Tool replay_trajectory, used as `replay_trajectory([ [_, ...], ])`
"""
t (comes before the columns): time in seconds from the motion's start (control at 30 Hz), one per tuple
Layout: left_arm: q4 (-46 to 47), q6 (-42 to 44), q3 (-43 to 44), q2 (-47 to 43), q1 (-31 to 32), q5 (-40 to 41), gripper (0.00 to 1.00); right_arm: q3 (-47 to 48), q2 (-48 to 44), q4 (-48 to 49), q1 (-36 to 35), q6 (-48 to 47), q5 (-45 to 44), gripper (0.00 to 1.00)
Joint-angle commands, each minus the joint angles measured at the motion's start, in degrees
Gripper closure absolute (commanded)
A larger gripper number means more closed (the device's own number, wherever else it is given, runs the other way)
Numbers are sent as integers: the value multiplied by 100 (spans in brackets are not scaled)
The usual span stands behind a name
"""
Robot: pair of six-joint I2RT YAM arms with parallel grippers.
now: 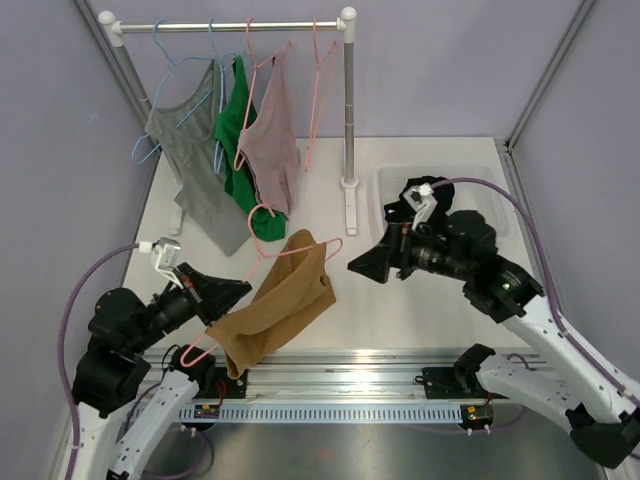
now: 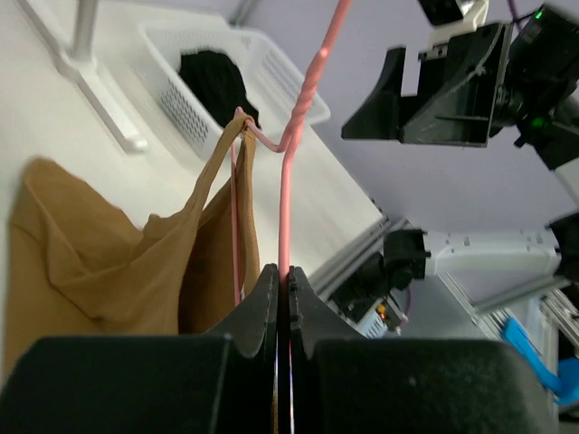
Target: Remove the tank top from the hanger
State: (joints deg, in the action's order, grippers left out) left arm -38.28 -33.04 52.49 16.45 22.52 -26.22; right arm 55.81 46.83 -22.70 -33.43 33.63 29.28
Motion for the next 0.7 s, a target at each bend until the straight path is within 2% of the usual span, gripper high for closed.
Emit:
replay_trajectory([
  [0.0, 839, -782, -589, -124, 15, -674, 100, 61, 519, 467, -1128, 152, -2124, 7],
  [0.07, 1198, -914, -975, -45, 15, -753, 100, -44, 843, 695, -1646, 293, -2923, 9],
  [0.2, 1464, -1082, -1267, 34, 15, -692, 100, -97, 1363, 951, -2131, 355, -4104, 12],
  [0.4, 1640, -1319, -1548, -19, 15, -490, 100, -106, 2128, 1232, -2220, 425, -4439, 20],
  [0.5, 1727, -1398, -1645, -54, 15, -437, 100, -53, 2462, 1469, -2229, 434, -4317, 24],
  [0.53, 1771, -1416, -1663, -54, 15, -472, 100, -44, 2532, 1522, -2221, 434, -4290, 27],
  [0.6, 1772, -1434, -1663, -54, 15, -463, 100, -18, 2717, 1575, -2220, 425, -4272, 39],
  [0.67, 1728, -1407, -1646, -63, 15, -411, 100, -44, 2823, 1645, -2221, 425, -4273, 44],
])
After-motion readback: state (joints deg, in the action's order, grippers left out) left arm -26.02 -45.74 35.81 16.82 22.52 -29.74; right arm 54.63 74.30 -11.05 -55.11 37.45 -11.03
